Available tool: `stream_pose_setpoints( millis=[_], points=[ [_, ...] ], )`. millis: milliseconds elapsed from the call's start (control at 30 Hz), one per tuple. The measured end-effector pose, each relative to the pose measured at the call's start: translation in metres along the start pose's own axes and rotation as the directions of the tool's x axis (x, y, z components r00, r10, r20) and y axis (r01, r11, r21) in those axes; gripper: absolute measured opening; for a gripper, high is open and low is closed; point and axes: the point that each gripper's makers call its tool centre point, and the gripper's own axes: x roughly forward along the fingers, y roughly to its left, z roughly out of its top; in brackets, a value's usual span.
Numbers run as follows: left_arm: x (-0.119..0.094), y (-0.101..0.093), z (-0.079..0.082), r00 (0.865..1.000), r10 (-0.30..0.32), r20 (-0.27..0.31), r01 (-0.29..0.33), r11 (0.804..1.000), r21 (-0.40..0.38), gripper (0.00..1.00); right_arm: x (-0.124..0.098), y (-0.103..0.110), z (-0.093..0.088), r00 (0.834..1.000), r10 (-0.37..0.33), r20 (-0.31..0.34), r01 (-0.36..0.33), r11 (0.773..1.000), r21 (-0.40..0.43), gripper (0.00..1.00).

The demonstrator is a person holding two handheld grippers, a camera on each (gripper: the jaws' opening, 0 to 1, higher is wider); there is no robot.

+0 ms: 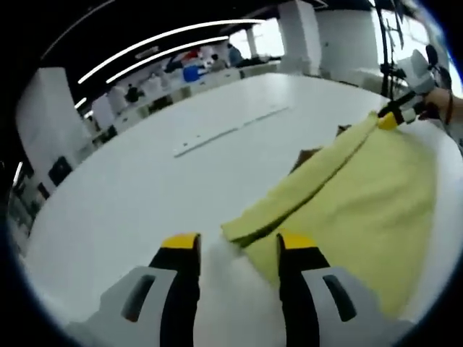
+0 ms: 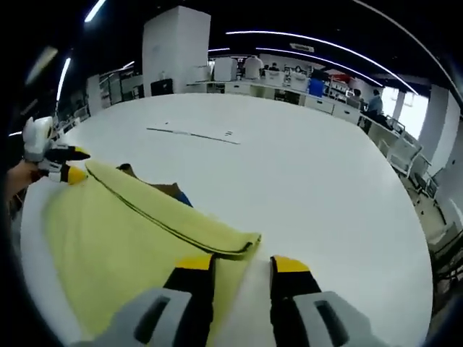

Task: Fold the garment on the visible template until the final outline fits inside the template.

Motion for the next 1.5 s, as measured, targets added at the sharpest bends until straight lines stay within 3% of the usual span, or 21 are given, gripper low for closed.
stream_pose_setpoints(
  millis=[133,267,367,600,1000,1233,1500],
  points=[
    [0.006,0.008,0.007,0.999,0.042,0.013,-0.042,0.999,0.000,0.43,0.010,-0.004,0.009,0.999,-0.015,0.049,0.010,0.995,0.098,0.27],
    [0.013,0.015,0.009,0.997,0.068,0.022,-0.065,0.993,-0.098,0.42,0.014,-0.006,0.015,0.997,-0.024,0.073,0.012,0.986,0.168,0.27],
    [0.012,0.021,0.015,0.995,0.086,0.045,-0.074,0.974,-0.216,0.44,0.017,-0.009,0.021,0.994,-0.029,0.106,0.001,0.968,0.252,0.27],
    [0.006,0.031,0.016,0.993,0.111,0.043,-0.095,0.956,-0.277,0.49,0.013,-0.010,0.026,0.993,-0.023,0.116,-0.015,0.949,0.316,0.31],
    [-0.029,0.018,0.019,0.996,0.059,0.059,-0.038,0.951,-0.308,0.59,-0.021,0.008,0.023,0.996,0.035,0.087,-0.057,0.962,0.267,0.45],
    [-0.053,0.007,0.018,0.997,0.021,0.078,0.002,0.959,-0.282,0.70,-0.043,0.022,0.014,0.995,0.070,0.073,-0.087,0.963,0.254,0.51],
    [-0.077,-0.006,0.006,0.995,-0.054,0.087,0.072,0.972,-0.224,0.77,-0.071,0.043,0.005,0.983,0.164,0.079,-0.177,0.961,0.214,0.56]
  ],
)
